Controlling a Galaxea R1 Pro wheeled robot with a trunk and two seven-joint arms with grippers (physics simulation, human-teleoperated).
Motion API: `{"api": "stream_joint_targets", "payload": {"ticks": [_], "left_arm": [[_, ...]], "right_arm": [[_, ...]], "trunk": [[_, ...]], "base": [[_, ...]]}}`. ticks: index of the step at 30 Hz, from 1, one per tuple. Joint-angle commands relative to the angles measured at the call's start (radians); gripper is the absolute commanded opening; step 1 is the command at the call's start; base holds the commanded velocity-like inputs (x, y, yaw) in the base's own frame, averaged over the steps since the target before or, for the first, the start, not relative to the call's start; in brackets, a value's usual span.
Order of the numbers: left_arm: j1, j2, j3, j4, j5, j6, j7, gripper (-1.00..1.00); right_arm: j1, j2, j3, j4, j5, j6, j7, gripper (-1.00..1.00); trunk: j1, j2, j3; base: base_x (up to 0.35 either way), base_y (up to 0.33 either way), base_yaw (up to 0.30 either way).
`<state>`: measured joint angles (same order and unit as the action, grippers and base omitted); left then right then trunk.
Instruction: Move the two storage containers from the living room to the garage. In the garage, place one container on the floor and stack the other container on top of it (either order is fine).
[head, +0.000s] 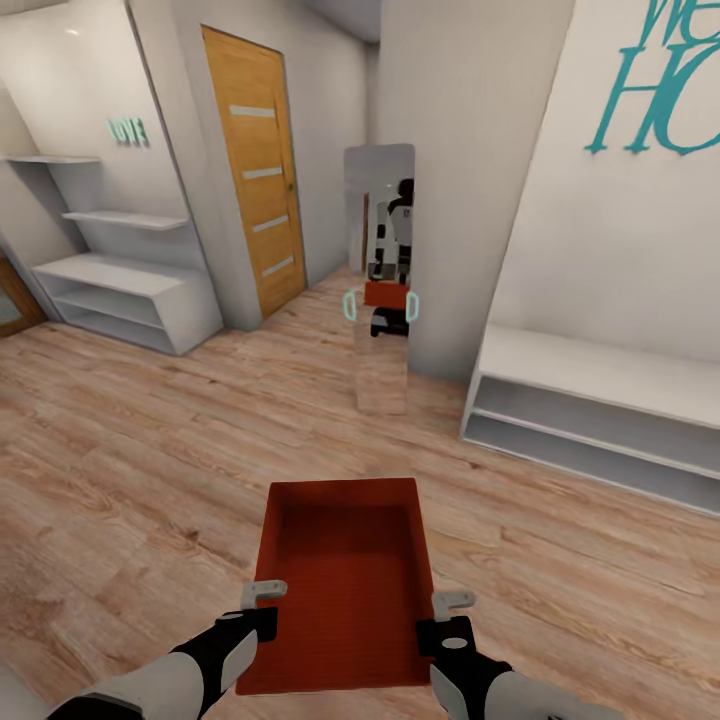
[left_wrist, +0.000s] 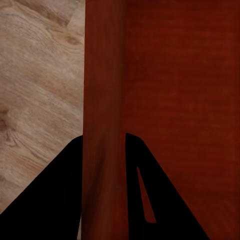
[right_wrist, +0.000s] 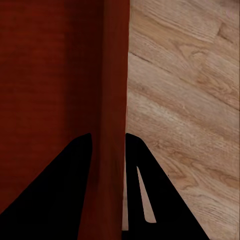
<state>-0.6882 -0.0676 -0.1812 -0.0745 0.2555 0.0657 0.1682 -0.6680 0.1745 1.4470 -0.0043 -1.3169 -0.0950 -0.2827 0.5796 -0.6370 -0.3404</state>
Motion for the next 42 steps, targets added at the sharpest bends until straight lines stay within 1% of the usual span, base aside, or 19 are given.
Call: {"api": "stream_joint_targets", "payload": {"ticks": [1, 33, 42], "left_arm": [[-0.001, 0.012, 0.072, -0.001, 0.036, 0.008, 0.013, -1.00], [-0.001, 0.011, 0.072, -0.001, 0.036, 0.008, 0.013, -1.00], [-0.001, 0.011, 0.072, -0.001, 0.036, 0.008, 0.013, -1.00]], "right_arm": [[-0.001, -0.001, -0.011, 0.000, 0.007, -0.023, -0.014, -1.00], [-0.001, -0.001, -0.011, 0.000, 0.007, -0.023, -0.014, -1.00], [-0.001, -0.001, -0.011, 0.000, 0.007, -0.023, -0.013, -1.00]], "trunk": [[0.001, -0.001, -0.001], [0.001, -0.001, -0.001], [0.001, -0.001, -0.001]], "base": [[0.323, 0.000, 0.264], [0.323, 0.000, 0.251], [0.323, 0.000, 0.062]]}}
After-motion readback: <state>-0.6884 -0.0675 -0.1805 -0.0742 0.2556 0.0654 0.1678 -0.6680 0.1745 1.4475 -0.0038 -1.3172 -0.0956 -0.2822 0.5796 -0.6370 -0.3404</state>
